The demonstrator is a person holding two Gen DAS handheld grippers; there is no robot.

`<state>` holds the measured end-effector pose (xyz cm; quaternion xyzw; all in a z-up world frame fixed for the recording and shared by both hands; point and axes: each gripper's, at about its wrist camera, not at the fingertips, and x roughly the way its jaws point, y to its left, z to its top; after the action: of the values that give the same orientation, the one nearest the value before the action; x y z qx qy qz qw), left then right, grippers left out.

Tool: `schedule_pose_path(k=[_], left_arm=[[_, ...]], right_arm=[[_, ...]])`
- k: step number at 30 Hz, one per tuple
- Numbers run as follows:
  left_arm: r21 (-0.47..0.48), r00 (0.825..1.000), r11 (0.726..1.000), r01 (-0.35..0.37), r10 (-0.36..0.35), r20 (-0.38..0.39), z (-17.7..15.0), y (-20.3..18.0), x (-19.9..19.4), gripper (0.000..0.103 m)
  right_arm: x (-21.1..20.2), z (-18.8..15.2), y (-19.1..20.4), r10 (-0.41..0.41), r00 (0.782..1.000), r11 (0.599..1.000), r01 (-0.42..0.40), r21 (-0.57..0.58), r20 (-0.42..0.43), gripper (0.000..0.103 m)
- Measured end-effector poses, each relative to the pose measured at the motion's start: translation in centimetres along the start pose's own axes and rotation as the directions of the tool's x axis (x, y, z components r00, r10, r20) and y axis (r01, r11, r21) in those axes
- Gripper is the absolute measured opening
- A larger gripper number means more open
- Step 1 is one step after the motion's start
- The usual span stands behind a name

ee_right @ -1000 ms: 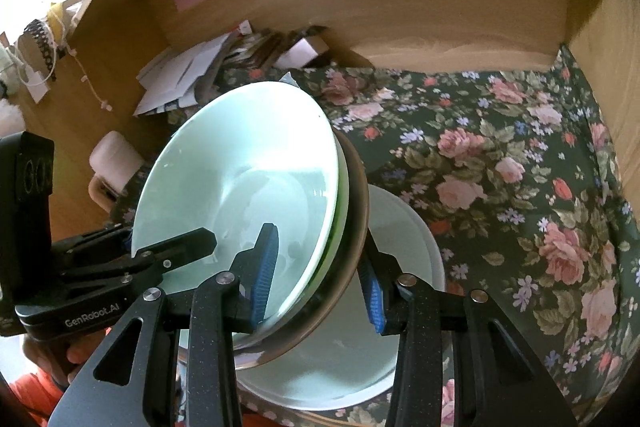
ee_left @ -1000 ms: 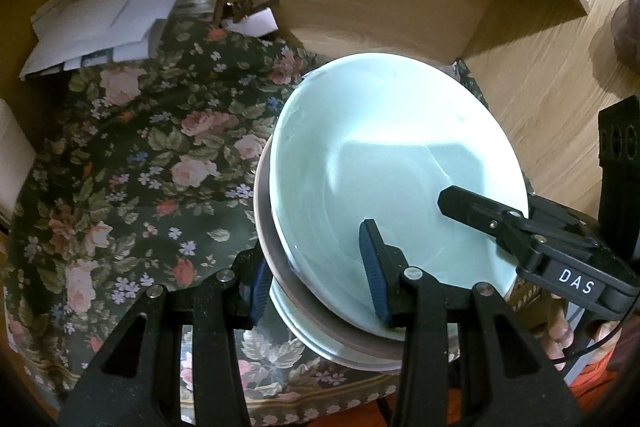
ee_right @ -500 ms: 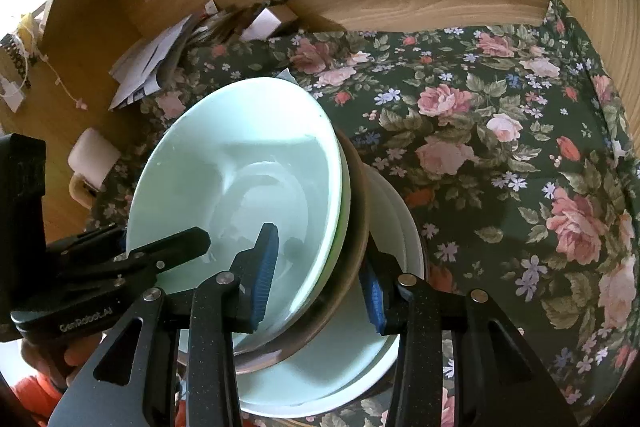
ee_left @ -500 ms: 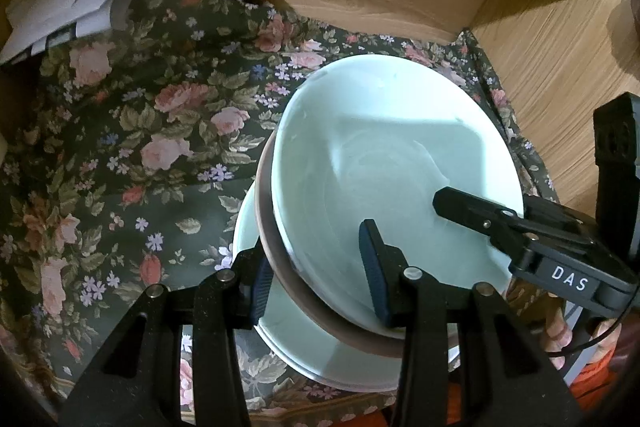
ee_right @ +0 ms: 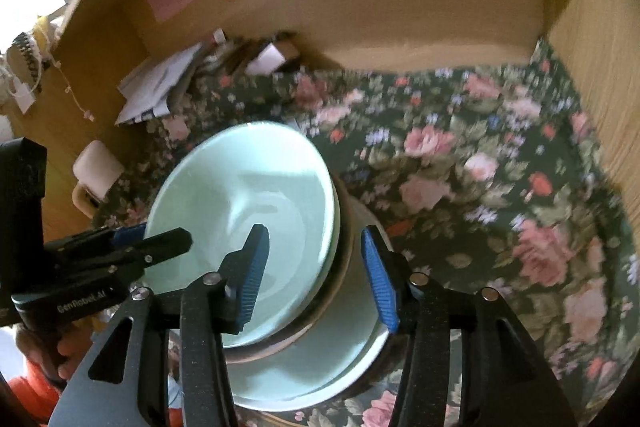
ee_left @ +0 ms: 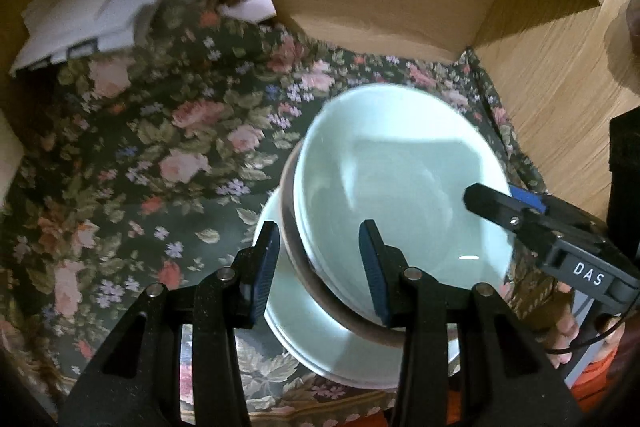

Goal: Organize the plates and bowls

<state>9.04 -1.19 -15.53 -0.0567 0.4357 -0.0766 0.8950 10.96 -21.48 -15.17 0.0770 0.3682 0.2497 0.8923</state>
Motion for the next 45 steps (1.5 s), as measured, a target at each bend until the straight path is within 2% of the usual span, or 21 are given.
schedule_pose_path(k=[4, 8, 13, 15, 17, 19, 24, 26, 28, 31, 35, 45], left_arm=[[0.018, 0.995, 1.000, -0.019, 0.017, 0.094, 0.3, -0.7, -3.0, 0.041], [0.047, 0.975, 0.998, -0.035, 0.024, 0.220, 0.4, -2.0, -6.7, 0.045], [0.062, 0.921, 0.995, -0.080, 0.050, 0.385, -0.1, -3.7, -11.1, 0.053], [0.064, 0.893, 0.993, -0.096, 0.057, 0.447, -0.5, -4.4, -12.7, 0.059], [0.066, 0.869, 0.992, -0.109, 0.063, 0.491, -1.0, -4.9, -13.9, 0.066], [0.069, 0.851, 0.991, -0.117, 0.065, 0.520, -1.4, -5.3, -14.9, 0.072], [0.067, 0.823, 0.991, -0.118, 0.060, 0.565, -2.2, -5.8, -16.5, 0.077], [0.065, 0.813, 0.991, -0.114, 0.055, 0.580, -2.5, -5.8, -16.9, 0.090], [0.068, 0.799, 0.991, -0.117, 0.053, 0.599, -3.0, -5.9, -17.3, 0.092], [0.072, 0.783, 0.989, -0.128, 0.056, 0.619, -3.4, -6.2, -17.8, 0.098], [0.067, 0.770, 0.988, -0.139, 0.065, 0.635, -3.8, -6.3, -18.1, 0.100], [0.065, 0.763, 0.989, -0.131, 0.058, 0.644, -4.3, -6.3, -18.2, 0.101]], right_arm=[[-2.6, 0.6, 1.3, 0.001, 0.997, 0.999, 0.002, -0.043, 0.083, 0.046], [-5.9, 0.8, 2.8, 0.022, 0.982, 0.996, -0.005, -0.089, 0.186, 0.054], [-9.2, 0.7, 4.3, 0.039, 0.955, 0.991, 0.001, -0.132, 0.294, 0.061], [-10.4, 0.6, 4.8, 0.048, 0.942, 0.989, 0.001, -0.146, 0.333, 0.064], [-11.4, 0.4, 5.1, 0.050, 0.930, 0.987, 0.009, -0.158, 0.365, 0.071], [-12.2, 0.2, 5.6, 0.051, 0.918, 0.984, 0.020, -0.175, 0.394, 0.074], [-13.8, -0.6, 6.4, 0.060, 0.892, 0.980, 0.033, -0.198, 0.447, 0.089], [-14.3, -0.8, 6.6, 0.061, 0.884, 0.979, 0.038, -0.201, 0.463, 0.096], [-14.7, -1.1, 6.7, 0.059, 0.874, 0.979, 0.044, -0.199, 0.482, 0.102], [-15.0, -1.4, 6.9, 0.057, 0.867, 0.978, 0.050, -0.200, 0.495, 0.103], [-14.8, -1.6, 6.8, 0.058, 0.872, 0.980, 0.042, -0.193, 0.486, 0.103], [-14.9, -1.9, 6.5, 0.062, 0.870, 0.984, 0.030, -0.177, 0.488, 0.103]])
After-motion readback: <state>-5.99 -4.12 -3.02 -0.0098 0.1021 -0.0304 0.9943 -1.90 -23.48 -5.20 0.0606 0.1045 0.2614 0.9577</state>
